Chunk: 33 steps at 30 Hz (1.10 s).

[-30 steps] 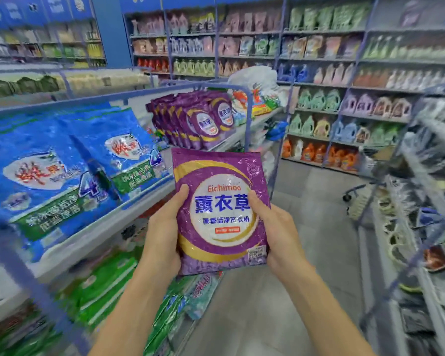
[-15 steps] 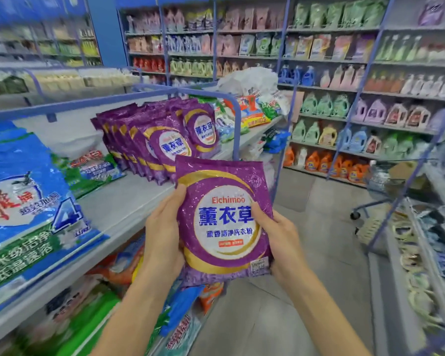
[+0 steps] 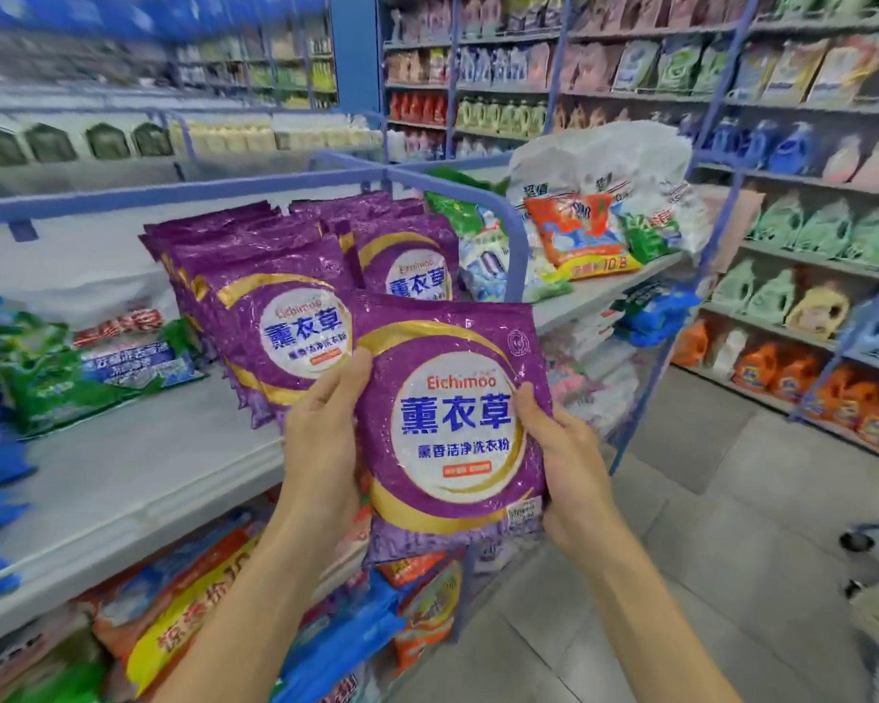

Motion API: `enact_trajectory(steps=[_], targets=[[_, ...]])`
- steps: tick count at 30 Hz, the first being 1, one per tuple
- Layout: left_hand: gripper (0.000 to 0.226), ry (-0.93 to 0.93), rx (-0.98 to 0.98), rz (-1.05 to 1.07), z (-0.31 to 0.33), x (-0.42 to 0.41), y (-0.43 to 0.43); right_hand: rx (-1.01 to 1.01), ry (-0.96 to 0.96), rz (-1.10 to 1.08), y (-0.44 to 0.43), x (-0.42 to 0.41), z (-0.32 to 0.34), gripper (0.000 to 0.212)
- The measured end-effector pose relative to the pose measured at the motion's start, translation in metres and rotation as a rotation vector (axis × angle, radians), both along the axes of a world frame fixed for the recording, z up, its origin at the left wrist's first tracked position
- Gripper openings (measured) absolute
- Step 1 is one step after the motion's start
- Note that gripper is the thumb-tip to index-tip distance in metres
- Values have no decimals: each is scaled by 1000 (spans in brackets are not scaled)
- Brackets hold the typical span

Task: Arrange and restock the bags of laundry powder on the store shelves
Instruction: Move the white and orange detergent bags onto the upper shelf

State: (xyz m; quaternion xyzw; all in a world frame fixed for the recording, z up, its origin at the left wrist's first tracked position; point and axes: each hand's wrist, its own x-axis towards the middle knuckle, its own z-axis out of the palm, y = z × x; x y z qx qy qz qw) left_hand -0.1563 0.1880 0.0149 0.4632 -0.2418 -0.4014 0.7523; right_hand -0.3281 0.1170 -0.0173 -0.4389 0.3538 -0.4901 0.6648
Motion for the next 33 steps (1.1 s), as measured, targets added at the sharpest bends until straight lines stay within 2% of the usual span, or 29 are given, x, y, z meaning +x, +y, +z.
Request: enact_trajectory(steps=[4,7,10,12,16,20,24,26,30,33], targets=[[29,-123,-3,-53,-8,6,-48,-56,20,51,-70,12,-4,27],[36,-373,164,-217,-15,17,-77,-57,-20,59,-127,28,2,27],[59,-597,291,-194,-18,28,-104,-97,1,104,-174,48,9,23],[61,-580,262,-110,-14,33,-126,-167,31,134,-201,64,16,23],[53,-535,242,152,-23,40,-163,-312,145,208,-240,95,19,27],[43,-489,253,278,-32,39,-179,-389,281,422,-260,91,-3,48],[56,-610,378,403,-47,19,-186,-433,345,483,-265,64,-32,60],[63,-645,409,495,-49,5,-188,-457,380,455,-267,60,-37,56],[54,-649,493,588,-58,-15,-186,-531,499,468,-268,56,-41,42],[51,-639,523,638,-65,-23,-187,-531,537,539,-269,50,-45,43]])
